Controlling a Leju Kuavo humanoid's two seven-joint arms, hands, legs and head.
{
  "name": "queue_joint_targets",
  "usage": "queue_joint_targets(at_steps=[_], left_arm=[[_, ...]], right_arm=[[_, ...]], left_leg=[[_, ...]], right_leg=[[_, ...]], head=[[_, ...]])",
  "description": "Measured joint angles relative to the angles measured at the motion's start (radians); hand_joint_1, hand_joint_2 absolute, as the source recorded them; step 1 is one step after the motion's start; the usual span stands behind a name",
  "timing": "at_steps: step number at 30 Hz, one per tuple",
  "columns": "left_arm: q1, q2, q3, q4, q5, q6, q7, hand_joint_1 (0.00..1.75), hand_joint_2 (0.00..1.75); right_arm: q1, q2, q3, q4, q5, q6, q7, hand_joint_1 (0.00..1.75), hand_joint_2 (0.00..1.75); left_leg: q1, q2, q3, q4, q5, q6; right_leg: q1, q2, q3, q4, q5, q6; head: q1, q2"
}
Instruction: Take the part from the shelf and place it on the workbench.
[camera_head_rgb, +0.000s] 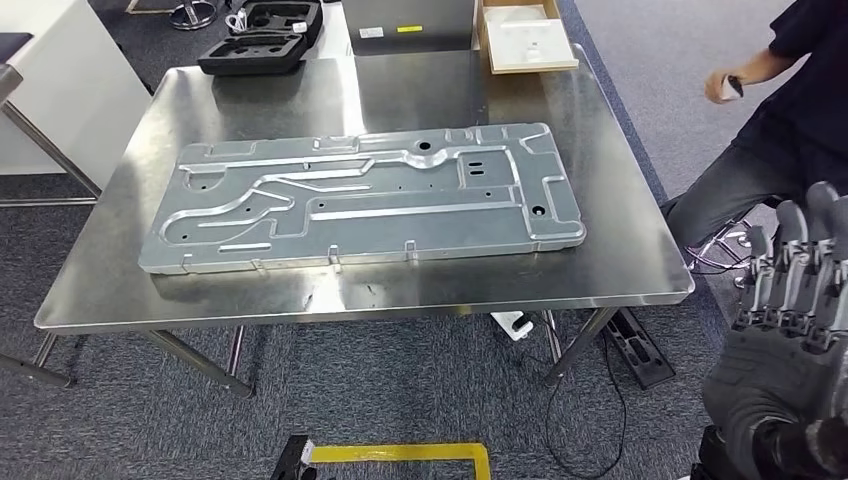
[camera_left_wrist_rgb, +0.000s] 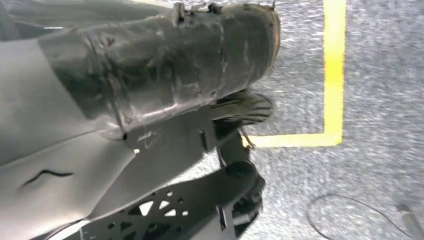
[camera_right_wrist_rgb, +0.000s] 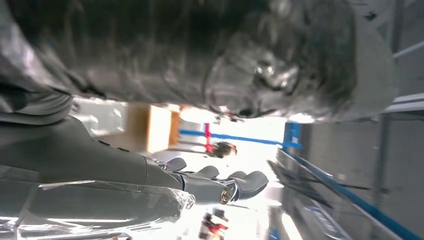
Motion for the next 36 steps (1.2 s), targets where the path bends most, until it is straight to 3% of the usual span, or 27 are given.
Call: queue_joint_targets(at_steps=[2, 3, 5, 6, 7, 9, 10, 11, 12, 13, 14, 15, 17, 18, 20, 21, 22, 25, 26, 27, 28, 29, 30, 31, 33, 34, 36], left_arm=[[-0.003, 0.001, 0.000, 0.000, 0.000, 0.004, 0.005, 0.00, 0.00], [-0.004, 0.001, 0.000, 0.000, 0.000, 0.006, 0.006, 0.00, 0.00], [-0.004, 0.002, 0.001, 0.000, 0.000, 0.008, 0.008, 0.00, 0.00], [-0.004, 0.003, 0.001, 0.000, 0.001, 0.009, 0.009, 0.00, 0.00], [-0.004, 0.004, 0.001, 0.000, 0.001, 0.010, 0.010, 0.00, 0.00], [-0.004, 0.005, 0.001, 0.000, 0.003, 0.012, 0.011, 0.00, 0.00], [-0.004, 0.006, 0.001, 0.000, 0.004, 0.013, 0.011, 0.00, 0.00], [-0.004, 0.006, 0.001, 0.000, 0.006, 0.014, 0.011, 0.00, 0.00], [-0.003, 0.006, 0.001, 0.000, 0.008, 0.014, 0.011, 0.00, 0.00], [-0.003, 0.006, 0.001, 0.000, 0.011, 0.014, 0.011, 0.00, 0.00], [-0.002, 0.006, 0.001, 0.000, 0.014, 0.014, 0.011, 0.00, 0.00], [-0.001, 0.006, 0.001, 0.000, 0.016, 0.014, 0.011, 0.00, 0.00], [0.000, 0.006, 0.001, 0.000, 0.018, 0.015, 0.012, 0.00, 0.00], [0.000, 0.006, 0.001, 0.000, 0.017, 0.016, 0.013, 0.00, 0.00], [0.001, 0.005, 0.001, 0.000, 0.017, 0.017, 0.017, 0.00, 0.00], [0.001, 0.004, 0.001, 0.000, 0.016, 0.017, 0.018, 0.00, 0.00], [0.001, 0.002, 0.001, 0.000, 0.016, 0.017, 0.020, 0.00, 0.00], [0.002, -0.003, 0.001, 0.000, 0.012, 0.017, 0.021, 0.00, 0.00], [0.002, -0.004, 0.001, 0.000, 0.010, 0.016, 0.022, 0.00, 0.00], [0.003, -0.005, 0.001, 0.000, 0.006, 0.016, 0.024, 0.00, 0.00], [0.003, -0.007, 0.001, 0.000, 0.003, 0.016, 0.026, 0.00, 0.00], [0.003, -0.008, 0.001, 0.000, -0.001, 0.019, 0.027, 0.00, 0.00], [0.002, -0.010, 0.001, 0.000, -0.004, 0.023, 0.028, 0.00, 0.00], [0.000, -0.012, 0.001, 0.000, -0.007, 0.028, 0.029, 0.00, 0.00], [-0.005, -0.016, 0.001, 0.000, -0.015, 0.037, 0.031, 0.00, 0.00], [-0.007, -0.018, 0.001, 0.000, -0.018, 0.041, 0.033, 0.00, 0.00], [-0.006, -0.020, 0.001, 0.000, -0.020, 0.045, 0.035, 0.00, 0.00]], right_arm=[[0.021, 0.010, 0.000, 0.010, -0.024, 0.000, -0.015, 0.00, 0.00], [0.029, 0.015, 0.000, 0.016, -0.032, -0.001, -0.020, 0.00, 0.00], [0.043, 0.022, -0.001, 0.028, -0.041, -0.003, -0.024, 0.00, 0.00], [0.050, 0.025, -0.002, 0.035, -0.042, -0.004, -0.021, 0.00, 0.00], [0.059, 0.027, -0.004, 0.042, -0.042, -0.005, -0.015, 0.00, 0.00], [0.078, 0.030, -0.010, 0.064, -0.038, -0.005, 0.000, 0.00, 0.00], [0.090, 0.032, -0.015, 0.079, -0.040, -0.005, 0.003, 0.00, 0.00], [0.104, 0.034, -0.020, 0.096, -0.048, -0.005, 0.002, 0.00, 0.00], [0.118, 0.037, -0.025, 0.116, -0.062, -0.005, -0.003, 0.00, 0.00], [0.132, 0.040, -0.031, 0.138, -0.085, -0.005, -0.009, 0.00, 0.00], [0.144, 0.044, -0.037, 0.164, -0.116, -0.005, -0.015, 0.00, 0.00], [0.154, 0.047, -0.041, 0.194, -0.153, -0.005, -0.020, 0.00, 0.00], [0.171, 0.051, -0.046, 0.265, -0.235, -0.005, -0.034, 0.00, 0.00], [0.176, 0.053, -0.048, 0.312, -0.288, -0.004, -0.047, 0.00, 0.00], [0.177, 0.060, -0.049, 0.438, -0.451, 0.018, -0.092, 0.00, 0.00], [0.170, 0.068, -0.049, 0.522, -0.555, 0.039, -0.125, 0.00, 0.00], [0.160, 0.078, -0.049, 0.616, -0.654, 0.068, -0.167, 0.00, 0.00], [0.117, 0.120, -0.049, 0.930, -0.864, 0.168, -0.309, 0.00, 0.00], [0.101, 0.136, -0.049, 1.027, -0.904, 0.196, -0.330, 0.00, 0.00], [0.086, 0.151, -0.049, 1.115, -0.931, 0.220, -0.330, 0.00, 0.00], [0.071, 0.166, -0.049, 1.196, -0.951, 0.240, -0.313, 0.00, 0.00], [0.058, 0.180, -0.049, 1.274, -0.969, 0.257, -0.288, 0.00, 0.00], [0.046, 0.194, -0.049, 1.340, -0.982, 0.270, -0.263, 0.00, 0.00], [0.032, 0.209, -0.049, 1.410, -0.994, 0.279, -0.232, 0.00, 0.00], [0.003, 0.236, -0.049, 1.544, -1.012, 0.289, -0.174, 0.00, 0.00], [-0.007, 0.248, -0.049, 1.604, -1.019, 0.291, -0.149, 0.00, 0.00], [-0.014, 0.262, -0.049, 1.677, -1.026, 0.293, -0.125, 0.00, 0.00]], left_leg=[[-0.006, -0.003, 0.095, -0.136, -0.021, 0.009], [-0.011, -0.003, 0.114, -0.172, -0.030, 0.013], [-0.015, 0.000, 0.107, -0.187, -0.010, 0.025], [-0.015, 0.003, 0.099, -0.193, 0.002, 0.033], [-0.013, 0.006, 0.087, -0.198, 0.018, 0.043], [-0.012, 0.010, 0.057, -0.200, 0.045, 0.057], [-0.013, 0.010, 0.040, -0.197, 0.058, 0.059], [-0.013, 0.011, 0.022, -0.194, 0.071, 0.058], [-0.013, 0.011, 0.002, -0.190, 0.084, 0.057], [-0.013, 0.012, -0.021, -0.183, 0.096, 0.055], [-0.013, 0.012, -0.044, -0.174, 0.106, 0.051], [-0.013, 0.012, -0.065, -0.162, 0.114, 0.047], [-0.014, 0.012, -0.092, -0.140, 0.126, 0.037], [-0.014, 0.012, -0.096, -0.134, 0.132, 0.032], [-0.009, 0.011, -0.100, -0.131, 0.142, 0.020], [-0.006, 0.009, -0.105, -0.124, 0.132, 0.014], [-0.003, 0.008, -0.115, -0.103, 0.101, 0.009], [0.001, 0.006, -0.151, 0.046, -0.050, -0.006], [0.003, 0.006, -0.154, 0.099, -0.069, -0.010], [0.005, 0.006, -0.146, 0.131, -0.061, -0.014], [0.007, 0.006, -0.125, 0.133, -0.033, -0.016], [0.009, 0.005, -0.088, 0.103, -0.001, -0.016], [0.010, 0.005, -0.036, 0.046, 0.016, -0.014], [0.008, 0.003, 0.024, -0.034, 0.015, -0.011], [0.003, 0.000, 0.108, -0.159, -0.016, -0.001], [-0.003, -0.001, 0.120, -0.190, -0.025, 0.004], [-0.005, 0.003, 0.109, -0.203, -0.011, 0.020]], right_leg=[[-0.001, 0.000, -0.009, -0.003, 0.021, 0.009], [-0.003, 0.000, -0.008, -0.007, 0.032, 0.016], [-0.008, 0.001, -0.009, -0.017, 0.047, 0.027], [-0.009, 0.002, -0.015, -0.009, 0.031, 0.031], [-0.008, 0.003, -0.025, 0.018, -0.007, 0.032], [-0.007, 0.003, -0.050, 0.123, -0.119, 0.033], [-0.006, 0.004, -0.058, 0.187, -0.158, 0.034], [-0.005, 0.004, -0.059, 0.237, -0.167, 0.035], [-0.005, 0.004, -0.049, 0.266, -0.150, 0.037], [-0.005, 0.003, -0.025, 0.262, -0.118, 0.037], [-0.005, 0.003, 0.017, 0.223, -0.089, 0.037], [-0.005, 0.002, 0.073, 0.156, -0.085, 0.037], [0.000, 0.003, 0.167, 0.017, -0.124, 0.033], [0.004, 0.003, 0.188, -0.021, -0.144, 0.030], [0.008, 0.001, 0.184, -0.034, -0.139, 0.017], [0.008, -0.001, 0.177, -0.036, -0.128, 0.010], [0.007, -0.003, 0.167, -0.039, -0.115, 0.002], [0.007, -0.007, 0.121, -0.042, -0.074, -0.008], [0.007, -0.008, 0.103, -0.041, -0.060, -0.007], [0.007, -0.009, 0.085, -0.039, -0.046, -0.006], [0.007, -0.009, 0.066, -0.038, -0.034, -0.005], [0.006, -0.010, 0.049, -0.036, -0.023, -0.003], [0.006, -0.009, 0.035, -0.034, -0.012, -0.001], [0.006, -0.009, 0.024, -0.032, -0.003, 0.003], [0.005, -0.008, 0.010, -0.031, 0.018, 0.013], [0.003, -0.009, 0.006, -0.033, 0.029, 0.019], [-0.001, -0.007, -0.003, -0.032, 0.038, 0.030]], head=[[0.002, 0.000], [-0.001, 0.000], [-0.002, 0.000], [-0.003, 0.000], [0.001, 0.000], [0.006, 0.000], [0.008, 0.000], [0.008, 0.000], [0.008, 0.000], [0.009, 0.000], [0.009, 0.000], [0.009, 0.000], [0.008, 0.000], [0.008, 0.000], [0.011, 0.000], [0.012, 0.000], [0.011, 0.000], [0.004, 0.000], [0.003, 0.000], [0.003, 0.000], [0.002, 0.000], [0.002, 0.000], [0.002, 0.000], [0.002, 0.000], [0.003, 0.000], [0.003, 0.000], [0.004, 0.000]])
